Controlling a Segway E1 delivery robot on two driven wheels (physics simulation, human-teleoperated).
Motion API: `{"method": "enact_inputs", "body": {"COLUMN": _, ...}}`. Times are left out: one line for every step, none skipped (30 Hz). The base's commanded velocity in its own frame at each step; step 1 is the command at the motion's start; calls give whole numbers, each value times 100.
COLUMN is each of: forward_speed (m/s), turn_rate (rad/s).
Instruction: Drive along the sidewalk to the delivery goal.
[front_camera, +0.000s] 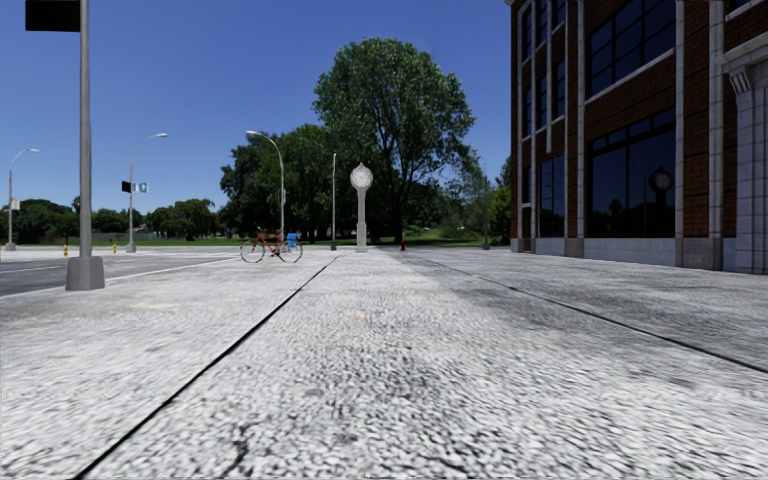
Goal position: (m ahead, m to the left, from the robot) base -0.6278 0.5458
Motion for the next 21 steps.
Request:
{"method": "enact_inputs", "body": {"forward_speed": 0, "turn_rate": 0}}
{"method": "enact_inputs", "body": {"forward_speed": 0, "turn_rate": 0}}
{"method": "enact_inputs", "body": {"forward_speed": 0, "turn_rate": 0}}
{"method": "enact_inputs", "body": {"forward_speed": 0, "turn_rate": 0}}
{"method": "enact_inputs", "body": {"forward_speed": 0, "turn_rate": 0}}
{"method": "enact_inputs", "body": {"forward_speed": 0, "turn_rate": 0}}
{"method": "enact_inputs", "body": {"forward_speed": 0, "turn_rate": 0}}
{"method": "enact_inputs", "body": {"forward_speed": 0, "turn_rate": 0}}
{"method": "enact_inputs", "body": {"forward_speed": 0, "turn_rate": 0}}
{"method": "enact_inputs", "body": {"forward_speed": 0, "turn_rate": 0}}
{"method": "enact_inputs", "body": {"forward_speed": 0, "turn_rate": 0}}
{"method": "enact_inputs", "body": {"forward_speed": 0, "turn_rate": 0}}
{"method": "enact_inputs", "body": {"forward_speed": 0, "turn_rate": 0}}
{"method": "enact_inputs", "body": {"forward_speed": 0, "turn_rate": 0}}
{"method": "enact_inputs", "body": {"forward_speed": 0, "turn_rate": 0}}
{"method": "enact_inputs", "body": {"forward_speed": 0, "turn_rate": 0}}
{"method": "enact_inputs", "body": {"forward_speed": 0, "turn_rate": 0}}
{"method": "enact_inputs", "body": {"forward_speed": 0, "turn_rate": 0}}
{"method": "enact_inputs", "body": {"forward_speed": 0, "turn_rate": 0}}
{"method": "enact_inputs", "body": {"forward_speed": 0, "turn_rate": 0}}
{"method": "enact_inputs", "body": {"forward_speed": 0, "turn_rate": 0}}
